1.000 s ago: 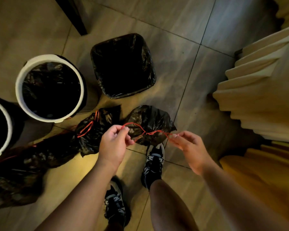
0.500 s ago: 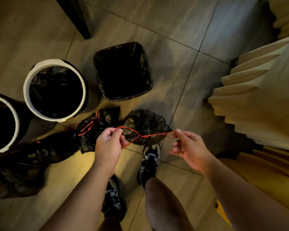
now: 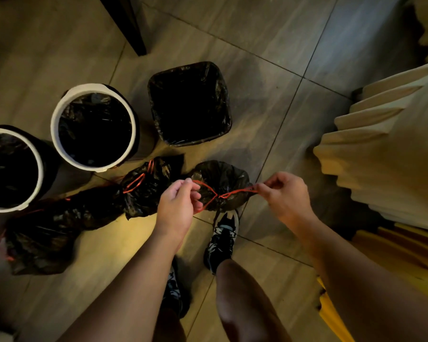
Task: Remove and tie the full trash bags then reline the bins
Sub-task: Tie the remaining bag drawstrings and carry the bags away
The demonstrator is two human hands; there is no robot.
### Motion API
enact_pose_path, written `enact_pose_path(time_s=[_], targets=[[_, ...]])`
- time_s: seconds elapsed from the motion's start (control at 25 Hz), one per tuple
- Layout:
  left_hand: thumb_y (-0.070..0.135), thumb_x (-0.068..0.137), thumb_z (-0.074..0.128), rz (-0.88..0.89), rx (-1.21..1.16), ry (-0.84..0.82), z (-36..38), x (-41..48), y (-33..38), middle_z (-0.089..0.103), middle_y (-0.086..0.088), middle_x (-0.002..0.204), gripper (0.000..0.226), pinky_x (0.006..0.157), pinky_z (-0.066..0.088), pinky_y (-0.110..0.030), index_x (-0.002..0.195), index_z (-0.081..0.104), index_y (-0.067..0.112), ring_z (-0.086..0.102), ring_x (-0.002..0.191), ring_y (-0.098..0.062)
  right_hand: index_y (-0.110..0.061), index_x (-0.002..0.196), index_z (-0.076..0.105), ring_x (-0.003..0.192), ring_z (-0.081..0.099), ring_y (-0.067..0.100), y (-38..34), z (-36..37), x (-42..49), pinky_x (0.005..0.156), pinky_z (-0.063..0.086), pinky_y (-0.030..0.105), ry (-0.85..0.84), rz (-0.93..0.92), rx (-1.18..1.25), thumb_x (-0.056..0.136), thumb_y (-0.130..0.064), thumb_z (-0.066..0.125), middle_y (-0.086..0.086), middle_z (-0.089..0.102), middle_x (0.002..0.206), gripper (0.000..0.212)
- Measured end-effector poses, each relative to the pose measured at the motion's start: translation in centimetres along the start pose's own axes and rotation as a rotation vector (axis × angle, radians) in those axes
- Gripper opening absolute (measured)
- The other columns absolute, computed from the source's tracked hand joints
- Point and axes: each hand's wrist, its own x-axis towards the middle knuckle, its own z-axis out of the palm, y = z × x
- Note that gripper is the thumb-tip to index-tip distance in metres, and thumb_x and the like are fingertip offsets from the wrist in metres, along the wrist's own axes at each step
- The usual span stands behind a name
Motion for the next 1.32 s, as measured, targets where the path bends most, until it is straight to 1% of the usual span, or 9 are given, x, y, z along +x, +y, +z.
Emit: enact_pose_path(time_s=[0.12,0.2,0.36,0.48,0.68,0.8,0.92,1.08,1.32], targets=[[0.033,0.109,0.047,-0.054,-0.092,-0.045,0.8,-0.4,0.7,0.065,0.003,0.071,0.039,0.071,0.057,-0.036,0.090,0.074,0.012,0.062,0.064,-0.016,-0.021,0.093,0.067,0.080,0.075,0.013,-2.8,1.6,-0.2,0.066,0.061,0.025,-0.165,-0.129,0.187,0.086,-0.013,0.083,0.004,0.075,0.088,0.019],[0.038,0.106,0.044,-0.074,-0.109,-0.092,1.0,-0.6,1.1,0.069,0.002,0.076,0.044,0.072,0.058,-0.037,0.094,0.077,0.012,0.065,0.066,-0.017,-0.024,0.097,0.069,0.081,0.076,0.017,-3.7,3.3,-0.7,0.070,0.063,0.031,-0.225,-0.167,0.188,0.092,-0.015,0.077,0.004,0.076,0.088,0.013],[0.041,0.102,0.045,-0.061,-0.054,-0.208,1.1,-1.3,1.6,0.077,0.002,0.094,0.038,0.074,0.060,-0.034,0.098,0.080,0.026,0.074,0.082,-0.021,-0.028,0.106,0.072,0.090,0.077,0.018,-4.8,6.9,-2.5,0.076,0.065,0.041,-0.251,-0.016,0.382,0.102,-0.019,0.063,0.000,0.078,0.096,0.014],[0.037,0.105,0.042,-0.068,-0.049,-0.238,0.2,-1.7,2.1,0.078,0.000,0.103,0.038,0.076,0.057,-0.036,0.105,0.078,0.027,0.072,0.084,-0.018,-0.029,0.114,0.071,0.099,0.077,0.024,-5.3,9.0,-3.7,0.085,0.064,0.049,-0.265,0.049,0.497,0.098,-0.026,0.069,0.002,0.078,0.106,0.016],[0.031,0.107,0.043,-0.109,-0.076,-0.277,-4.8,-0.6,2.1,0.079,-0.006,0.107,0.038,0.084,0.061,-0.035,0.115,0.076,0.016,0.074,0.098,-0.014,-0.033,0.111,0.073,0.096,0.077,0.020,-7.0,13.7,-6.3,0.075,0.064,0.035,-0.184,0.041,0.513,0.098,-0.018,0.070,0.001,0.079,0.104,0.020],[0.029,0.107,0.045,-0.129,-0.043,-0.287,-8.2,0.7,1.2,0.079,-0.008,0.106,0.036,0.077,0.059,-0.027,0.115,0.075,0.011,0.075,0.095,-0.015,-0.029,0.106,0.074,0.092,0.078,0.021,-7.8,16.7,-7.3,0.071,0.062,0.029,-0.145,0.135,0.596,0.100,-0.015,0.065,0.004,0.079,0.100,0.019],[0.036,0.103,0.050,-0.095,0.209,-0.181,-13.4,3.4,-1.3,0.076,0.003,0.106,0.026,0.092,0.059,-0.042,0.107,0.075,0.027,0.071,0.101,-0.020,-0.030,0.103,0.076,0.076,0.073,0.012,-8.3,20.3,-8.4,0.065,0.057,0.025,-0.145,0.129,0.536,0.098,-0.020,0.070,-0.003,0.076,0.085,0.013],[0.039,0.099,0.060,-0.134,0.526,-0.004,-19.3,9.1,-4.8,0.073,0.008,0.098,0.012,0.062,0.056,-0.031,0.106,0.070,0.037,0.069,0.080,-0.012,-0.029,0.096,0.077,0.060,0.057,0.009,-7.6,23.9,-8.4,0.058,0.048,0.030,-0.141,0.104,0.434,0.102,-0.013,0.063,-0.006,0.061,0.066,0.022],[0.037,0.096,0.067,0.122,1.088,0.003,-22.1,19.3,-9.0,0.057,-0.004,0.139,0.044,0.083,0.055,-0.039,0.138,0.056,0.028,0.061,0.119,-0.029,-0.034,0.106,0.073,0.057,0.042,0.017,-4.5,27.4,-6.8,0.051,0.032,0.038,-0.051,0.051,0.411,0.096,-0.030,0.057,-0.006,0.054,0.065,0.020]])
